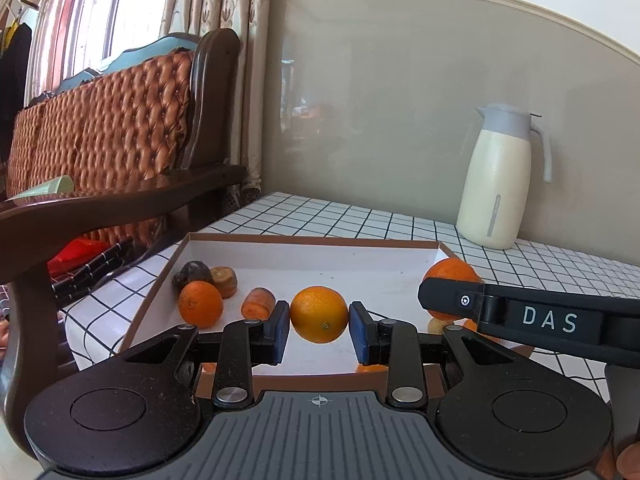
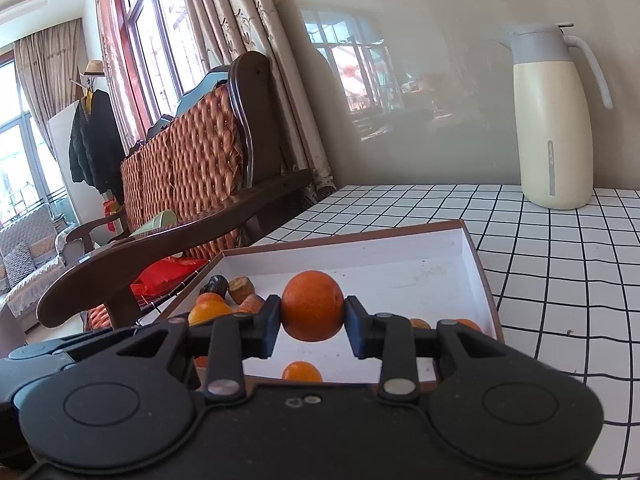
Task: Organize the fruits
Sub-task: 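Carry both held mandarins over the white box and open both tools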
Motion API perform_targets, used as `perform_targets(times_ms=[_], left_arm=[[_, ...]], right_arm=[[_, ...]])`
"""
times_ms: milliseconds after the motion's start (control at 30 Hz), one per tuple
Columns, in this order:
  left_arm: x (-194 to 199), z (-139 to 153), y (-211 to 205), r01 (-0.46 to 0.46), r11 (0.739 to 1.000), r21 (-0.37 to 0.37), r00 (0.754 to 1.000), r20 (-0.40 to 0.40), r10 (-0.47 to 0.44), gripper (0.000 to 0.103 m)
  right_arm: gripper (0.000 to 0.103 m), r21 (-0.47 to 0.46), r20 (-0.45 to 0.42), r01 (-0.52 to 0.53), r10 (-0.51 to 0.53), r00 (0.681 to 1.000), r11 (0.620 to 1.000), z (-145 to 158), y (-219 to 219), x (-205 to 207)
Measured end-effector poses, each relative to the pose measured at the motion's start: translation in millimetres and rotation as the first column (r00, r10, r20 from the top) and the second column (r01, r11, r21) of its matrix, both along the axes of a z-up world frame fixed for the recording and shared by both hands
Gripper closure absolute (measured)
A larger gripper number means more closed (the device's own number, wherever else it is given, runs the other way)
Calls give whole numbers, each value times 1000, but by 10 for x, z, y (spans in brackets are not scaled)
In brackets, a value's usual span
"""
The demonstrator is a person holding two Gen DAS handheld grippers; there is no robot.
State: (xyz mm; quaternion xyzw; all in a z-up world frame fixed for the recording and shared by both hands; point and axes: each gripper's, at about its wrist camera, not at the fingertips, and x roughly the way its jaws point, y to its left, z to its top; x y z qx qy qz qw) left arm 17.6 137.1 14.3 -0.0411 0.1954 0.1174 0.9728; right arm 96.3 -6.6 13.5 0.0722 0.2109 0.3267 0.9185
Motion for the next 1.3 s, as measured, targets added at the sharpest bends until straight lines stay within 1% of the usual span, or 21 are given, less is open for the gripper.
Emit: perform_targets(times_ms=[333, 567, 800, 967, 1300], left_arm=[[131, -10, 172, -38, 999, -6, 999, -5, 38, 70], [208, 2, 234, -59, 998, 5, 998, 1, 59, 70], [299, 23, 309, -76, 997, 9, 997, 10, 75, 70], [366, 31, 402, -96, 995, -6, 995, 17, 96, 70], [485, 2, 530, -133, 991, -13, 991, 12, 133, 70]], right_arm=[[77, 5, 22, 40, -40, 999, 999, 9, -24, 54], [77, 3, 24, 64, -64, 998, 998, -4, -19, 141], [77, -16, 43, 92, -91, 995, 996, 7, 0, 215], [77, -30, 50, 119, -118, 992, 992, 12, -12, 307], [77, -67, 28, 159, -158, 987, 985, -18, 28, 517]])
